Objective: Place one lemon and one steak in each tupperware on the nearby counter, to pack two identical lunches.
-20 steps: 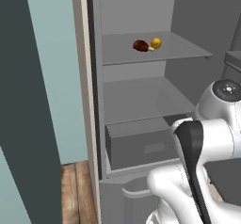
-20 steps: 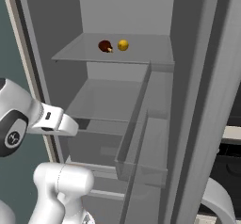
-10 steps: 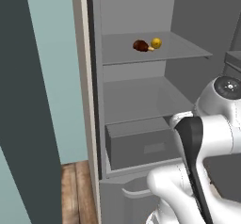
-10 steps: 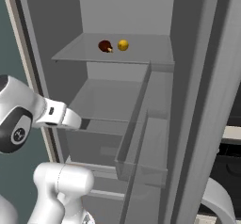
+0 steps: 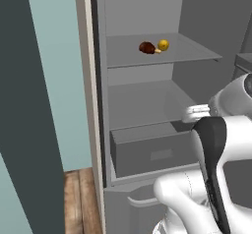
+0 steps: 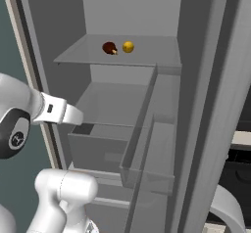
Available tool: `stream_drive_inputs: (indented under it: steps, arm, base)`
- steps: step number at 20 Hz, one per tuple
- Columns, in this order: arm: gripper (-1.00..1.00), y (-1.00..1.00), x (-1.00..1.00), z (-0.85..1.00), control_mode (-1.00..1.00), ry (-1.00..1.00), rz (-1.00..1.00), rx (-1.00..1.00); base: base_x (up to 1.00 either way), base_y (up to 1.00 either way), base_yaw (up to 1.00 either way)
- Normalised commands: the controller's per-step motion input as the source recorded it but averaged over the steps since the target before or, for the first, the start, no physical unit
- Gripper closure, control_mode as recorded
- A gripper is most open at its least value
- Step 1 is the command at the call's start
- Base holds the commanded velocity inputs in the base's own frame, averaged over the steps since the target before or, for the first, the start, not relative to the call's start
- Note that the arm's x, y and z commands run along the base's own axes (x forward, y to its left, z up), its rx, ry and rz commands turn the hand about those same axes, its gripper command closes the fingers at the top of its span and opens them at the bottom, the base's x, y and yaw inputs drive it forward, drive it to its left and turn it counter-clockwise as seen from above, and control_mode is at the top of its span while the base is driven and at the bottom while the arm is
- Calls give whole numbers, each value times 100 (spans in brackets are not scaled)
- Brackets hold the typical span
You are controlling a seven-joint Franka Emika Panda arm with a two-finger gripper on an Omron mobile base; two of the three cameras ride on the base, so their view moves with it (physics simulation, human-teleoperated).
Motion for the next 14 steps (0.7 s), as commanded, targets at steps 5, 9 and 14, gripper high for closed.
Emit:
stream_drive_inputs:
  steps: [5,9,14]
  arm:
    - [-100,11,11,57,-100,0,1,5]
    - [-100,14,36,52,-100,-2,5,0]
    - [-100,0,49,27,-100,0,5,-3]
  base:
    - [0,0,0]
    - [0,0,0]
    - [0,0,0]
